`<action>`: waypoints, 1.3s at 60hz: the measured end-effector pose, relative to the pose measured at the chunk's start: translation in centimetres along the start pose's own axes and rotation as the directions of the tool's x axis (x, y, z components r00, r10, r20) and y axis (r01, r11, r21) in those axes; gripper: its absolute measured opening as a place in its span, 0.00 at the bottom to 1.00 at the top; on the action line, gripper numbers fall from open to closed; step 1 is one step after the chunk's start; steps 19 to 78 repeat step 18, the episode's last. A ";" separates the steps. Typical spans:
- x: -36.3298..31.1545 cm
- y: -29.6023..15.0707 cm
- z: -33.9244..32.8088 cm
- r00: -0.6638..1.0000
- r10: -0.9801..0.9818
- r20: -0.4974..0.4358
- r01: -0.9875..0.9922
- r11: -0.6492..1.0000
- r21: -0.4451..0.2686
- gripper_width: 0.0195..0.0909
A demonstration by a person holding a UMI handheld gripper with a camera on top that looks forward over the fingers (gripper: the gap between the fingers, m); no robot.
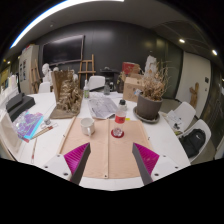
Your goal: Pour water
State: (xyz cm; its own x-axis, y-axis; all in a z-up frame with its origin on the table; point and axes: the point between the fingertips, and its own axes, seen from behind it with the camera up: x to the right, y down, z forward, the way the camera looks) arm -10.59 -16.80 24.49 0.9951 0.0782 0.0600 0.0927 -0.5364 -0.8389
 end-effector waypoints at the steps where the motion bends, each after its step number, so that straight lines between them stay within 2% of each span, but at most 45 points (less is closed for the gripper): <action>1: -0.1 0.1 -0.1 1.000 -0.004 -0.003 0.004 1.000 0.000 0.93; 78: -1.2 0.4 -1.4 1.000 -0.002 -0.004 0.002 1.000 0.009 0.93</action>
